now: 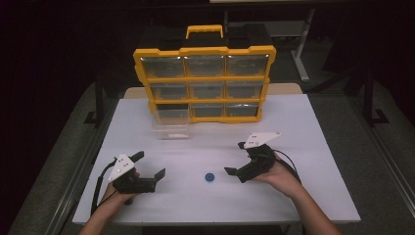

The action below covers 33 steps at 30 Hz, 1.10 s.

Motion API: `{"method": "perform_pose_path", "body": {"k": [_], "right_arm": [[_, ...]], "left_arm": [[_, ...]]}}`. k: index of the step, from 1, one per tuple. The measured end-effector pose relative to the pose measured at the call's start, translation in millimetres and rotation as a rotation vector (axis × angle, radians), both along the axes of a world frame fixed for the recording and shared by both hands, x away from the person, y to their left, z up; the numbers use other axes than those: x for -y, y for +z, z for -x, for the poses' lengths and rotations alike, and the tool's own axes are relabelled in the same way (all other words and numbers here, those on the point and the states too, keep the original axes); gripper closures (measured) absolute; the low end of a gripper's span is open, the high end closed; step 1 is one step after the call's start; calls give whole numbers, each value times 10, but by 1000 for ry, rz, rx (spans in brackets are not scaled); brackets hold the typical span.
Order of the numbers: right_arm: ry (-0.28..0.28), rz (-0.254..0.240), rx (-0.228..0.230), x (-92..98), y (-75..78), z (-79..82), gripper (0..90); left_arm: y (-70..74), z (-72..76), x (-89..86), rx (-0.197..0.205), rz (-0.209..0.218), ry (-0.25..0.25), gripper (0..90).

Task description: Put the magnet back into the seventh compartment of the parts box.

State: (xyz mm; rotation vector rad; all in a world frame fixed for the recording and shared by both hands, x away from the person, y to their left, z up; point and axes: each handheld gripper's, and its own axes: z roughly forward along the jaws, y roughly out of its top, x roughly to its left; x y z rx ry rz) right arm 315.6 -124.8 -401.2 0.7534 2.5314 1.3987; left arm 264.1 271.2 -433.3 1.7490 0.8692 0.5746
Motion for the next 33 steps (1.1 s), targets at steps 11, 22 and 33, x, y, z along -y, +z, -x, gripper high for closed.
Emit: {"method": "perform_pose_path", "body": {"k": [11,22,33], "right_arm": [[26,11,-5,-123,6,-38,0],[50,18,-9,-247,39,-84,0],[69,11,-3,-354,73,-144,0]], "left_arm": [[-1,3,1,0,5,-4,0],[-1,4,-1,1,0,-4,0],[-2,3,0,-1,-4,-7,0]]}}
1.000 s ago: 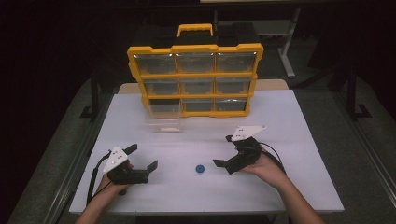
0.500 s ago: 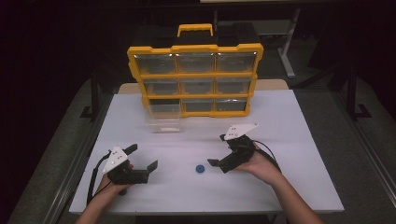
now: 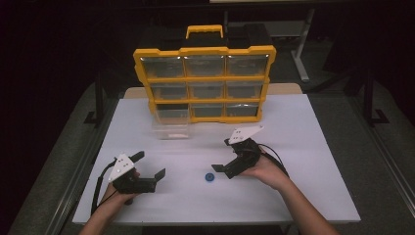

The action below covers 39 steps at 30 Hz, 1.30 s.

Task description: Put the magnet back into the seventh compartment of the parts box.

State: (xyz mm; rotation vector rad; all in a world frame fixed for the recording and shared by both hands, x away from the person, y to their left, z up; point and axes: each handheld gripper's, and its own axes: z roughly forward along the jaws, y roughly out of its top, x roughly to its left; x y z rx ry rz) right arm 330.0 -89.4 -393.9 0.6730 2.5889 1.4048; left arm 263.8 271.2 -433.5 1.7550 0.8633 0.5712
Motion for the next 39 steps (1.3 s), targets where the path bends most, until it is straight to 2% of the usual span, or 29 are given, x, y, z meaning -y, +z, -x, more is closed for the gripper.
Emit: {"method": "perform_pose_path", "body": {"k": [13,28,33,34,36,37,39], "right_arm": [[23,-3,-11,-164,-22,-19,0],[33,84,-61,-287,-127,-24,0],[51,119,-51,-331,-176,-30,0],[47,110,-70,-346,-181,-20,0],[54,125,-61,-354,-200,-31,0],[51,117,-80,-367,-202,-20,0],[55,125,-83,-377,-215,-21,0]], "left_arm": [[-7,-3,7,-1,8,-5,0],[-14,-8,7,-2,7,-10,0],[-17,-5,10,-4,8,-12,0],[-17,-5,9,-4,7,-13,0],[-18,-5,10,-4,6,-13,0],[-18,-4,11,-5,6,-14,0],[-19,-5,12,-3,3,-16,0]]}}
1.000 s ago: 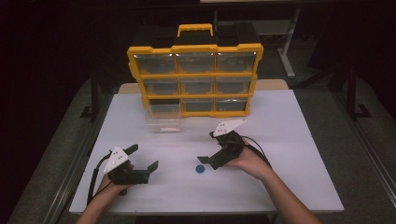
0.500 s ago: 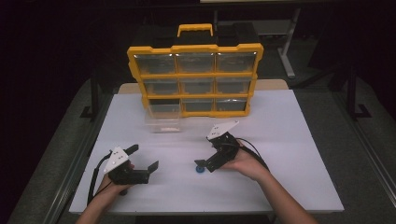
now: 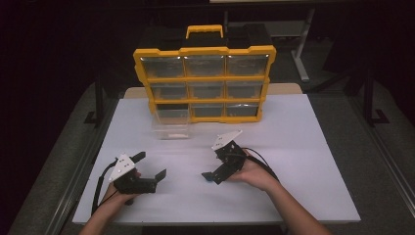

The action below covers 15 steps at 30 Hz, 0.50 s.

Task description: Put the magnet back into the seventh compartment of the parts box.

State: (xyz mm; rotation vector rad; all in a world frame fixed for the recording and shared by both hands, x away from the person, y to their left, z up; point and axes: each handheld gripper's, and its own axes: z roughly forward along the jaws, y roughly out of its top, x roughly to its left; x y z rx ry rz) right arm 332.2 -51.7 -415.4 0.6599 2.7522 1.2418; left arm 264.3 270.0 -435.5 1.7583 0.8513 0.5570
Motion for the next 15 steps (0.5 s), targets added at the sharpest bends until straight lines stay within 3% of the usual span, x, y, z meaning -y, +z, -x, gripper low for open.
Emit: {"method": "perform_pose_path", "body": {"k": [15], "right_arm": [[49,79,7,-81,-113,8,32]], "left_arm": [[-3,1,8,1,2,-3,0]]}}
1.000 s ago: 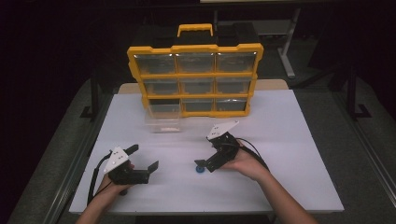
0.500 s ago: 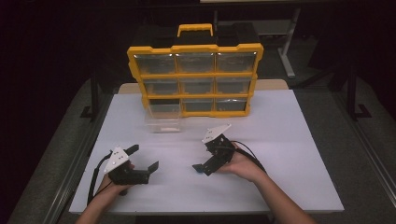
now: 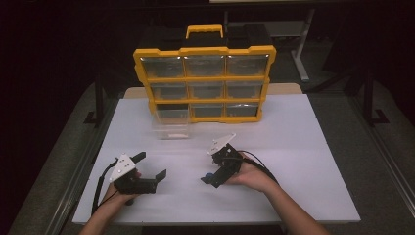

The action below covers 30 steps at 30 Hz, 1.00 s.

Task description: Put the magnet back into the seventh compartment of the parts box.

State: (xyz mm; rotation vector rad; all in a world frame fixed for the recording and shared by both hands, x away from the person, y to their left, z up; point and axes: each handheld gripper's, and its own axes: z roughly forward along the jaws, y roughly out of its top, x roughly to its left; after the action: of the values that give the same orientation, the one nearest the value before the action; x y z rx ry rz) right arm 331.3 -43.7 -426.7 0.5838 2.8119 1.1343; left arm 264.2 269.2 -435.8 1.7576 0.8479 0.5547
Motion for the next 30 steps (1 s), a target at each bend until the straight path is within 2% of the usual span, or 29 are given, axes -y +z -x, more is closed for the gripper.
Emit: {"method": "perform_pose_path", "body": {"k": [5,9,13,18,22,23,30], "right_arm": [[5,-2,-8,0,3,7,61],[21,-2,-13,-3,-5,17,125],[16,14,-9,-14,-19,20,137],[23,26,-10,-10,-16,29,196],[37,40,17,-1,-31,14,235],[33,40,5,-3,-29,24,251],[55,41,-2,-4,-48,33,343]], "left_arm": [[-1,2,4,-1,3,-1,0],[-1,1,5,-1,3,-1,0],[1,4,5,0,2,-2,0],[0,4,9,1,4,-3,0],[2,6,8,1,4,-3,0],[3,6,7,0,4,-3,0],[-1,7,16,-4,11,-4,0]]}}
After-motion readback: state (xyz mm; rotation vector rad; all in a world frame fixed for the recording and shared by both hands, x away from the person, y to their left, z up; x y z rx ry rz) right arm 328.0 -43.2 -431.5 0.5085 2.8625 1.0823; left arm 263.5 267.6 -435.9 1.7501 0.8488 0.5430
